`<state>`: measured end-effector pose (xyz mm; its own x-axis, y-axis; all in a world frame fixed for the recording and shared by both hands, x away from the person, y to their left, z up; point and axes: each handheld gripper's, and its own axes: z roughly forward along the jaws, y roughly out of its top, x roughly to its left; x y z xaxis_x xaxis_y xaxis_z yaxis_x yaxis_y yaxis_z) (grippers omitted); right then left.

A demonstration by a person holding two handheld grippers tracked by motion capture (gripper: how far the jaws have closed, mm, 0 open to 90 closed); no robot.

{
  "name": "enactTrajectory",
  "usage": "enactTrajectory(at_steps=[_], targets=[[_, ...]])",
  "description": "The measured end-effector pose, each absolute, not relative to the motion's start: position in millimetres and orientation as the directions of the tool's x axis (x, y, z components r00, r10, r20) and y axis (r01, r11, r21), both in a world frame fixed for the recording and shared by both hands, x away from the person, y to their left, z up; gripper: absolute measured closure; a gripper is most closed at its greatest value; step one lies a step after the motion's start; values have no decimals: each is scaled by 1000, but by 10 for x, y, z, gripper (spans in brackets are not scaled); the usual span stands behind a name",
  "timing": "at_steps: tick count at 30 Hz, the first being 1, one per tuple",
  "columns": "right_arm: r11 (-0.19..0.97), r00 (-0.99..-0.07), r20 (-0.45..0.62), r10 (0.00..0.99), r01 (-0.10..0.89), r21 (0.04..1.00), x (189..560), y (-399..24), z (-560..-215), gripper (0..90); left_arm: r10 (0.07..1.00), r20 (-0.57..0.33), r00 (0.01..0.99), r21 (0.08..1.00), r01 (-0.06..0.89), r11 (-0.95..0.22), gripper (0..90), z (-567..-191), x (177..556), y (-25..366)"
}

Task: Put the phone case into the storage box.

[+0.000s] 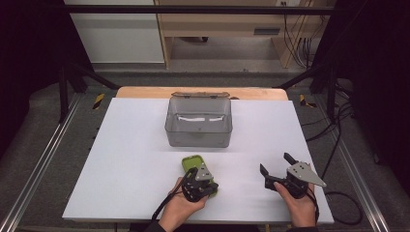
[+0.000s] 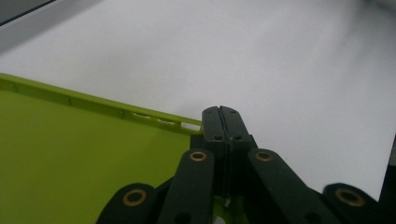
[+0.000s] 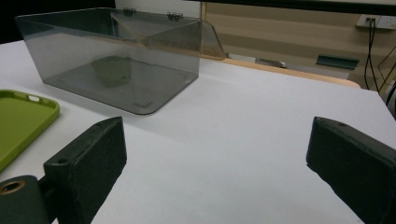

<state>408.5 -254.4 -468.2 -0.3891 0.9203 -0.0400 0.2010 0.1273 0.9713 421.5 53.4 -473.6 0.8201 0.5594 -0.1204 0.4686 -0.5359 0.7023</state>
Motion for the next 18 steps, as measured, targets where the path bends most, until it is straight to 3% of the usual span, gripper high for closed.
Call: enactTrajectory(at_steps=[18], targets=[[150,-350,-76,934,191,970,4068,-2574,-4650,52,566,-164,808,687,506,-522,900,-4729,4361,167]])
